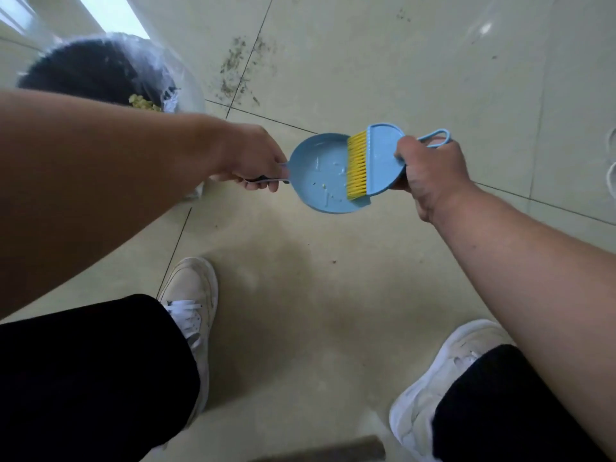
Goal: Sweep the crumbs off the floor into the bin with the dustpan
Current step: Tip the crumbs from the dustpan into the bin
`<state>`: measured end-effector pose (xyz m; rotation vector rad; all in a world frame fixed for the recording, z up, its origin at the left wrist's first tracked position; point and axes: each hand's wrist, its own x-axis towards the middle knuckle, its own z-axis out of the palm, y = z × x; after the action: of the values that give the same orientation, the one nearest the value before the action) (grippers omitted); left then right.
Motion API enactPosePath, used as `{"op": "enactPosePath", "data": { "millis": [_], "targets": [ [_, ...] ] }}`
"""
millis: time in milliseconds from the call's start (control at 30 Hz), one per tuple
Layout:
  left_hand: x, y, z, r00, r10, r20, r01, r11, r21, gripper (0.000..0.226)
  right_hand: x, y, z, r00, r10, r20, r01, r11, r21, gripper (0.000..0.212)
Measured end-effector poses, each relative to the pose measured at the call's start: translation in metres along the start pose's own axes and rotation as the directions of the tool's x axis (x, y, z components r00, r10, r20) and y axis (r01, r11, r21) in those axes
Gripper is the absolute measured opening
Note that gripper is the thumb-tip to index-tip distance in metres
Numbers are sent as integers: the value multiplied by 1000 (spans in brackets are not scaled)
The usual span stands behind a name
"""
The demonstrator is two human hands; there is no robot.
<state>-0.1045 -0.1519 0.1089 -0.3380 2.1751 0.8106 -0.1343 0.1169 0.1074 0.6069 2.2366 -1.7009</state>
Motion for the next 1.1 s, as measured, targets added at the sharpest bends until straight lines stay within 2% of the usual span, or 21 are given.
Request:
{"op": "enactPosePath", "data": {
  "millis": [167, 267, 400, 500, 600, 700, 767, 900, 1033, 1100],
  "targets": [
    [-33, 25, -47, 997, 73, 13, -73, 997, -35, 29, -9, -50, -21, 996, -80, -31, 80, 997, 4, 14],
    [-58, 34, -80, 996, 82, -30, -82, 997, -14, 32, -16, -82, -24, 993, -120, -12, 121, 993, 16, 14],
    [-88, 29, -122, 991, 62, -118, -65, 998, -16, 31, -27, -125, -7, 978, -192, 80, 191, 981, 19, 6],
    [-108, 10, -149, 985, 29, -172, -46, 995, -92, 27, -37, -153, 24, 957, -234, 174, 233, 972, 23, 3],
    [-122, -26, -171, 974, -6, -228, -22, 992, -121, 28, -50, -170, 70, 928, -257, 271, 255, 966, 44, 15],
    [-135, -70, -187, 964, -57, -261, 36, 996, -85, 23, -64, -172, 122, 890, -251, 381, 263, 964, 19, 15],
    [-143, -99, -194, 950, -110, -293, 81, 991, -109, 17, -74, -167, 156, 864, -217, 454, 257, 966, -29, 23],
    [-149, -149, -199, 896, -206, -394, 187, 978, -87, 12, -88, -140, 218, 816, -166, 554, 256, 963, -89, 23],
    [-146, -195, -197, 860, -284, -424, 323, 946, 22, 25, -96, -105, 263, 826, -109, 553, 245, 953, -178, 10],
    [-142, -212, -191, 856, -337, -392, 397, 914, 80, 30, -99, -90, 276, 837, -66, 544, 210, 955, -207, 14]
  ]
}}
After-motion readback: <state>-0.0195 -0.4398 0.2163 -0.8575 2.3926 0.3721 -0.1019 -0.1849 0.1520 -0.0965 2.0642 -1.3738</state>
